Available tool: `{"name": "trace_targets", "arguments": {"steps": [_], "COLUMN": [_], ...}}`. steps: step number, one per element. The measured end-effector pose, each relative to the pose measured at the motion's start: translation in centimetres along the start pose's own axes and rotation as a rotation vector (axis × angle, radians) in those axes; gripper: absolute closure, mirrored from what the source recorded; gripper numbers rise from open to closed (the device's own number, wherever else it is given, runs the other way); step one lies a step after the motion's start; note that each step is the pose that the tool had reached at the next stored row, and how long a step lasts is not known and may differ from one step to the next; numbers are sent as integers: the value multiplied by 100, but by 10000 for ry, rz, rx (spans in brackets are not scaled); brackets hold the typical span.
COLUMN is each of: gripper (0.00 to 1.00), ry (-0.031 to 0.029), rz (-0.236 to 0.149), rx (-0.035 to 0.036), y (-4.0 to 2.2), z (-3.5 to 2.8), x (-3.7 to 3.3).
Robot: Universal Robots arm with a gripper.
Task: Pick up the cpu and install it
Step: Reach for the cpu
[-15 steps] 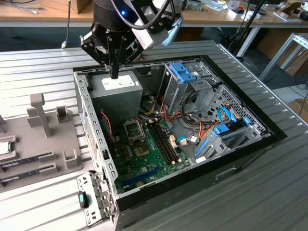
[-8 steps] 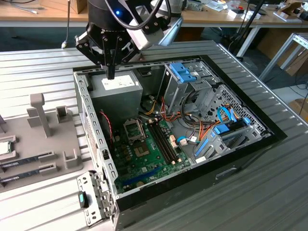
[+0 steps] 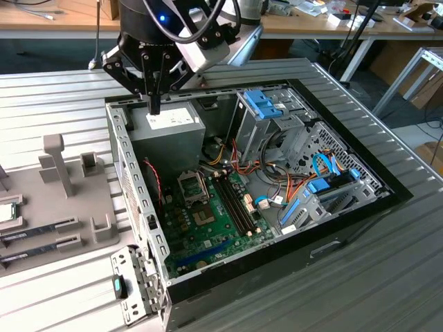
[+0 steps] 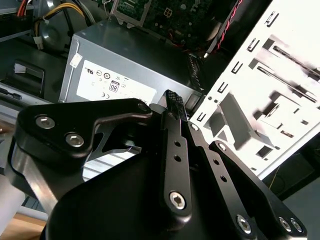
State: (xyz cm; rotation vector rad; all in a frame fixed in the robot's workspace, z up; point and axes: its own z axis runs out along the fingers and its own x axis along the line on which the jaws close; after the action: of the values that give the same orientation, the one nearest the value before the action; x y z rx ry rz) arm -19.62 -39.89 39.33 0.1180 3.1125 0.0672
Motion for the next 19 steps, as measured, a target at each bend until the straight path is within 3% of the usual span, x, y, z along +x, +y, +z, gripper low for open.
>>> {"name": "trace_targets", "arguments": {"steps": [19], "gripper": [89], "ry": [0], "rz": [0], "rx": [0], "y": [-8], "z": [-3], "x": [109]}}
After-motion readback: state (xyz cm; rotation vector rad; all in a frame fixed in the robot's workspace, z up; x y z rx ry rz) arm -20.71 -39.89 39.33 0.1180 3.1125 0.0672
